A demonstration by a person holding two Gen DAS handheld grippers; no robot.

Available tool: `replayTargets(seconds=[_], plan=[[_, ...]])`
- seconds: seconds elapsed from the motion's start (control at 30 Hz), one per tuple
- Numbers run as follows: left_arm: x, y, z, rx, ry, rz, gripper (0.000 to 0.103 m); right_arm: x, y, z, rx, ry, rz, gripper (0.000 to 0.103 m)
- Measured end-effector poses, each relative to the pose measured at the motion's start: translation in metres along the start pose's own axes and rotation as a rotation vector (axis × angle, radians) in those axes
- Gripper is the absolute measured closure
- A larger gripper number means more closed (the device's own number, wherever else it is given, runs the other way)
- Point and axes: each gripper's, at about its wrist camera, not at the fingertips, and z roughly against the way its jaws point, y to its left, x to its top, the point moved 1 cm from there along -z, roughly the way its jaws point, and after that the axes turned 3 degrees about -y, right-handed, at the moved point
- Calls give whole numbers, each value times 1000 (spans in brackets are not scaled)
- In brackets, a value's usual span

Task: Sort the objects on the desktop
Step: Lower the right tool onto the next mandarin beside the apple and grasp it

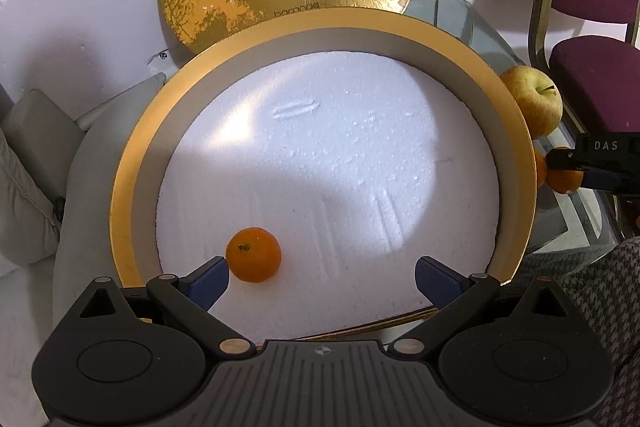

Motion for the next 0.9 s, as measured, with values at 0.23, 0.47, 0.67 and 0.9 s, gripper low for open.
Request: replayTargets(seconds=[0.23,0.47,0.67,0.9], plan=[[-4,3,4,5,0,12,2,1,-2,-5,4,5,-30,54],[-13,14,17,14,-11,39,2,1,-7,1,4,-2,-67,54],[-29,24,32,6,-30,69,2,0,-5,34,-1,-43,-46,54],[-51,49,44,-23,-41,146,2,-8,20,87,14,-99,44,54]])
